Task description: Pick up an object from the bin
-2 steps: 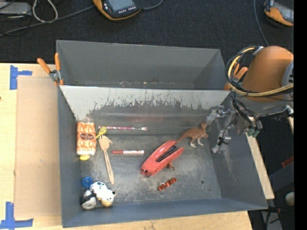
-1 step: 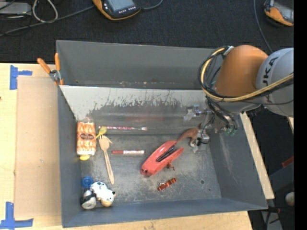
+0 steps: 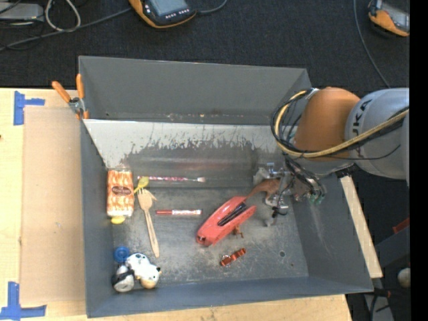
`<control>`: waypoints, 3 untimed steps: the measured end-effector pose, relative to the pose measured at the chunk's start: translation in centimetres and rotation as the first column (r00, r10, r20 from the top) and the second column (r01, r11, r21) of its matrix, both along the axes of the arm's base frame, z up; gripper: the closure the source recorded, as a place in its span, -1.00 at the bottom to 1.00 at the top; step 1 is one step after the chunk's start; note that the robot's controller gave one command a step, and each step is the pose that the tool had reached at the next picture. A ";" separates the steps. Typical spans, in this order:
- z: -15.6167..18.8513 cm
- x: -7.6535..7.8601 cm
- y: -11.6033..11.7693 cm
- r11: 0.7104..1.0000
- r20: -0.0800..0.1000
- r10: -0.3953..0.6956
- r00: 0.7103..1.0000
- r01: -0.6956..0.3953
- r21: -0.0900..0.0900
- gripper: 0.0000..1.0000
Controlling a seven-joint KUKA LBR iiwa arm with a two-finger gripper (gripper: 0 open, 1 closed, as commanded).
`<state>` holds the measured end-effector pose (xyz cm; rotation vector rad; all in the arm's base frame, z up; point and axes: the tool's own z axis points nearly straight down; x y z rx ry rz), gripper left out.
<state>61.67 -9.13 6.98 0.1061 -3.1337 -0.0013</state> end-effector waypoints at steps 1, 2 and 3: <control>0.0 -1.9 7.0 0.998 0.019 0.068 0.997 -0.068 0.002 -1.00; 0.1 -1.7 12.6 0.998 0.017 0.068 0.998 -0.068 0.005 1.00; 0.1 -1.6 11.8 0.998 0.016 0.066 0.998 -0.066 0.004 1.00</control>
Offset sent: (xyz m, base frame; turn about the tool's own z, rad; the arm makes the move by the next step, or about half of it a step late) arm -0.0094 0.0618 0.0006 -0.0540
